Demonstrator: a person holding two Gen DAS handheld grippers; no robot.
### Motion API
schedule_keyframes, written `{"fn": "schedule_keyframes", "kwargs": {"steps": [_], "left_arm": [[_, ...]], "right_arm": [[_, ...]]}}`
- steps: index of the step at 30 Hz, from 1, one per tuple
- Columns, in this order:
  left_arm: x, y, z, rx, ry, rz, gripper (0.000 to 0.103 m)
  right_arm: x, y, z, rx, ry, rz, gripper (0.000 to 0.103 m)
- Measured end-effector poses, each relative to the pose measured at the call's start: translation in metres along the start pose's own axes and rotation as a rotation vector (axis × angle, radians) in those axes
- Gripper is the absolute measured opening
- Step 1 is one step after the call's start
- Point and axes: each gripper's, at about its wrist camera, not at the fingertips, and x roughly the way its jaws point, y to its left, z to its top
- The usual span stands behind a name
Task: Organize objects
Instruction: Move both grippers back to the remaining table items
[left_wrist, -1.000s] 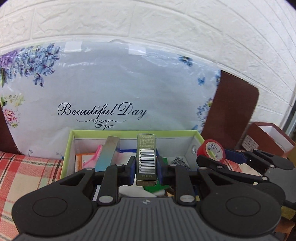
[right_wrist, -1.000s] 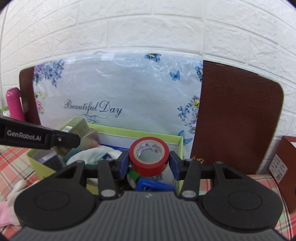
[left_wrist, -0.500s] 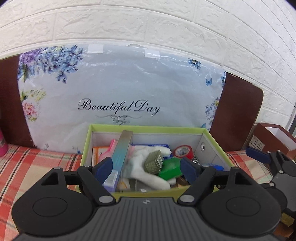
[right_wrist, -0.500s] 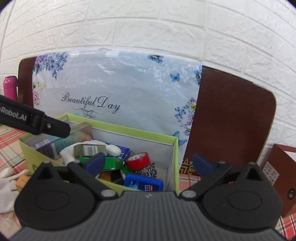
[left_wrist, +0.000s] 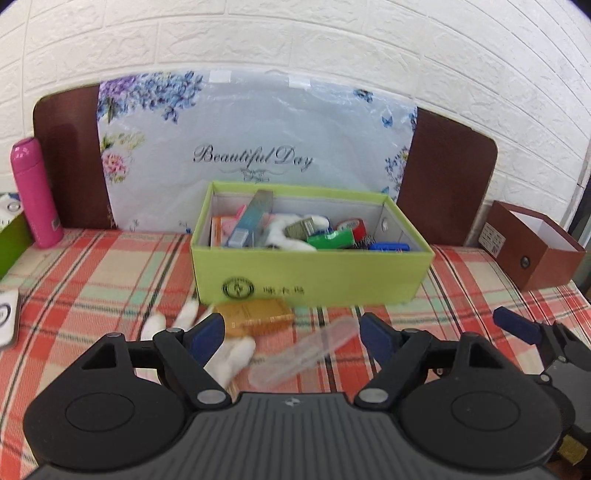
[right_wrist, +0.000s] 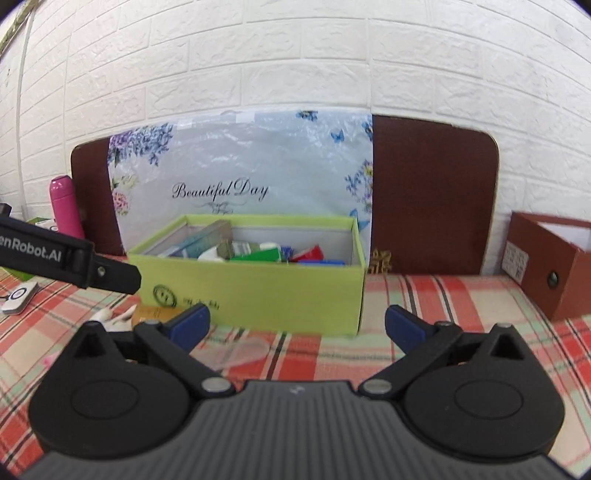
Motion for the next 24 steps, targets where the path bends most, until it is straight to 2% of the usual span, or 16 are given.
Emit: {"fn": "schedule_keyframes", "kwargs": {"steps": [8, 15, 20, 24], "left_arm": [[-0.004, 0.001, -0.036, -0.037, 0.073, 0.011, 0.083], [-0.005, 0.015, -0.054, -0.067, 0.108, 0.043, 0.083], [-0.008, 0.049, -0.068, -0.112, 0.112, 0.057, 0.083], [-0.011, 0.082, -0.067, -0.15, 0.072, 0.074, 0.083]], "right_arm": [[-0.02, 0.003, -0.032, 0.082, 0.076, 0.017, 0.103], [-0.024, 0.003, -0.052, 0.125, 0.125, 0.016, 0.103], [-0.025, 0.007, -0.061, 0.128, 0.147, 0.023, 0.103], [-0.025, 0.011, -0.064, 0.131, 0.157, 0.03, 0.103]]}}
